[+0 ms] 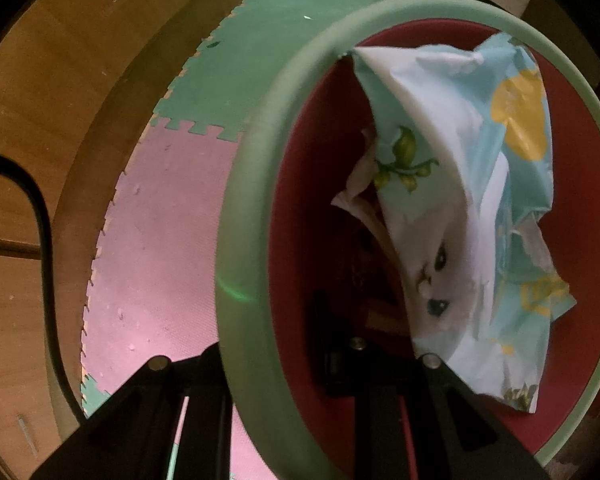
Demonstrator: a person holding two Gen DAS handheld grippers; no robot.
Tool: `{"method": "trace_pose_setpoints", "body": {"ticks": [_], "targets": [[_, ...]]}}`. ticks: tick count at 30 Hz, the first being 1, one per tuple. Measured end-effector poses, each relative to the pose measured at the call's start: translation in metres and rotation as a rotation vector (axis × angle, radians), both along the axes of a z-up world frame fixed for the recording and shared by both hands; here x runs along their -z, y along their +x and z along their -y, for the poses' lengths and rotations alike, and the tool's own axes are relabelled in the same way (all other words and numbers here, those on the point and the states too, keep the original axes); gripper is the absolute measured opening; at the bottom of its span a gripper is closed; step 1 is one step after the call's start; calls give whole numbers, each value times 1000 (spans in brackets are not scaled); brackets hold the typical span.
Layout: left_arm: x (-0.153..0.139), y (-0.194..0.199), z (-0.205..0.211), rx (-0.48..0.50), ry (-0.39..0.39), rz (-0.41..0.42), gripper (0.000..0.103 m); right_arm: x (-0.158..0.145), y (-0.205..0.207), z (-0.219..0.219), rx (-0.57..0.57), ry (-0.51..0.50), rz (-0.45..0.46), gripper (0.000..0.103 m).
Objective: Collect trash
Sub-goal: 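Close the right gripper on the clear plastic bag and lift it, then carry the clear plastic bag over the red bucket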
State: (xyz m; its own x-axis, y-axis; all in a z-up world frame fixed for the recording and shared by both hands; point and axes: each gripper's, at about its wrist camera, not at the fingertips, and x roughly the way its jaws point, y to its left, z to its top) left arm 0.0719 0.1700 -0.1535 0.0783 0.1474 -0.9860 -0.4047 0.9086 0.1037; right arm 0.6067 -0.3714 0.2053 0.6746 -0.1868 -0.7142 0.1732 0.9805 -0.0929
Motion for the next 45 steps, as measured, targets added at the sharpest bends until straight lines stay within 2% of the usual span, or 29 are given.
{"method": "trace_pose_setpoints", "body": {"ticks": [3, 6, 11, 18, 27, 35, 41, 45], "targets": [[1, 0, -1, -7, -6, 2, 18, -16, -23, 8, -14, 41, 46, 2], [2, 0, -3, -10, -9, 2, 18, -29, -53, 7, -46, 39, 73, 2], [4, -1, -5, -16, -13, -3, 18, -39, -95, 3, -114, 40, 108, 2], [4, 0, -5, -20, -13, -6, 18, -44, -162, -25, -225, 69, 122, 2], [4, 1, 1, 12, 0, -14, 18, -33, -227, -78, -398, 99, 128, 2], [3, -1, -1, -8, -10, 0, 18, -26, -283, -145, -588, 152, 126, 2], [3, -2, -3, -4, -13, 1, 18, 4, -325, -199, -741, 165, 71, 2], [4, -2, -4, -2, -13, 0, 18, 34, -349, -227, -869, 199, 13, 2]]}}
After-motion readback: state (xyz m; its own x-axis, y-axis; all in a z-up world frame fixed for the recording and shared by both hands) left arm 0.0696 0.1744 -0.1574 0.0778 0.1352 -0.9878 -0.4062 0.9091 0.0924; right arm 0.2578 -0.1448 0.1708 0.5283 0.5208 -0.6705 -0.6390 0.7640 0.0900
